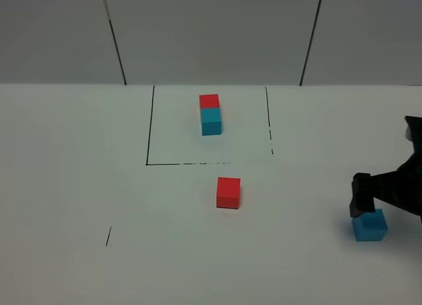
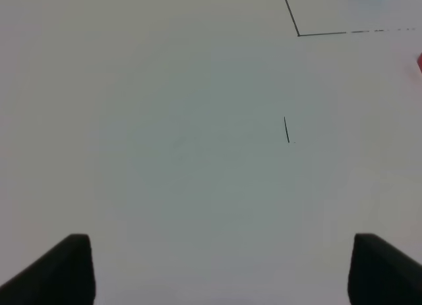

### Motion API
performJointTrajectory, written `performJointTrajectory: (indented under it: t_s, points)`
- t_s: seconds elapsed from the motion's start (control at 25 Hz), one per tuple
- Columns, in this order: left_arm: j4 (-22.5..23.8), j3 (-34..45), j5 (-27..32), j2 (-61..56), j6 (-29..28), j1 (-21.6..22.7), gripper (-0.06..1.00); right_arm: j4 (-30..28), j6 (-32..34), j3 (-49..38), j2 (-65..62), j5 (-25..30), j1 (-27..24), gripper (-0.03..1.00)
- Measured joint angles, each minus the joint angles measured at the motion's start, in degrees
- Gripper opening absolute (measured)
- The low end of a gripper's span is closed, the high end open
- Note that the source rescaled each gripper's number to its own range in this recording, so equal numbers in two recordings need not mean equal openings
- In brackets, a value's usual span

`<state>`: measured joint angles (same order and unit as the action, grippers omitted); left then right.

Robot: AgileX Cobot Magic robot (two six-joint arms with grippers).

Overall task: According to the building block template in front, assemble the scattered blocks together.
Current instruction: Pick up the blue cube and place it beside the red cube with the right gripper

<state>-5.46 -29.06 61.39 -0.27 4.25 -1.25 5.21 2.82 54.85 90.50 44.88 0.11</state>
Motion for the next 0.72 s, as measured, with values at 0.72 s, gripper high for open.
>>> performJointTrajectory:
  t_s: [0.72]
  points:
    - [0.0, 0.0, 0.0, 0.0, 0.0, 0.0, 0.63, -7.0, 2.8, 2.0, 14.2, -5.0, 1.0, 1.0]
